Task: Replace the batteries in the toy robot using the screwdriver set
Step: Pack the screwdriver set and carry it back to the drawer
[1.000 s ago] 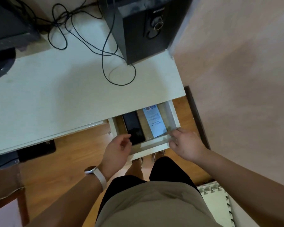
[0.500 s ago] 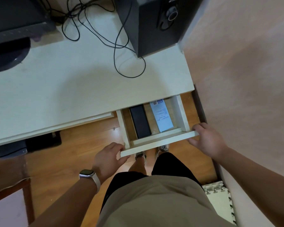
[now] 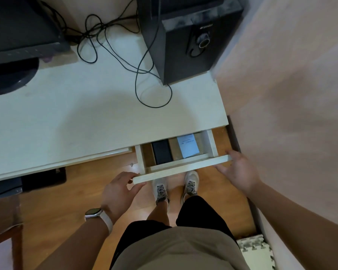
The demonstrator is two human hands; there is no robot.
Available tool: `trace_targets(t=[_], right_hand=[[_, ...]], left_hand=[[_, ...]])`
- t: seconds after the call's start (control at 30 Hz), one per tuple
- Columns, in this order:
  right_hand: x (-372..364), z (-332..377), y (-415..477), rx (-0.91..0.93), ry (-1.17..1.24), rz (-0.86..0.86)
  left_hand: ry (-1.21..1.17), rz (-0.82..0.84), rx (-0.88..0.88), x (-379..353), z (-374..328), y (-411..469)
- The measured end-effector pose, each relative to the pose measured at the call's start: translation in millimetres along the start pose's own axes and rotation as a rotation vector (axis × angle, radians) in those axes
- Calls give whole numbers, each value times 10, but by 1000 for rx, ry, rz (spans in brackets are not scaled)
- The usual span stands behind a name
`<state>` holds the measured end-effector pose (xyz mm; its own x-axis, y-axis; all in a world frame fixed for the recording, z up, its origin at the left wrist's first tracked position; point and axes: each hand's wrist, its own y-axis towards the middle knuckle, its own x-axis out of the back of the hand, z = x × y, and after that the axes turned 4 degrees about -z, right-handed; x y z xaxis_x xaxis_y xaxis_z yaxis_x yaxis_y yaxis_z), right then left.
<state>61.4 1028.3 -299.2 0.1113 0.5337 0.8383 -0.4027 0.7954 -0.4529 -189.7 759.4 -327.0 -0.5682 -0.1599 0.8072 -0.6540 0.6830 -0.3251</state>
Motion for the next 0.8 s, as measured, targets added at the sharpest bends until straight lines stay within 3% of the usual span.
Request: trace_targets(t=[0.13,0.33,0.57,0.8], right_hand=[[-6,137,91,-97,170,-63],[-99,163,241,-191,316,-64],[-82,327,493,-233,431,-124],[-31,394,693,-197,412,-155]], left_hand=[[-23,-48,151,50,-77,150],[73,10,245,66,-167,295],[-182,-45,438,71,-362,510],[-244,-88,474,16,-395,679]])
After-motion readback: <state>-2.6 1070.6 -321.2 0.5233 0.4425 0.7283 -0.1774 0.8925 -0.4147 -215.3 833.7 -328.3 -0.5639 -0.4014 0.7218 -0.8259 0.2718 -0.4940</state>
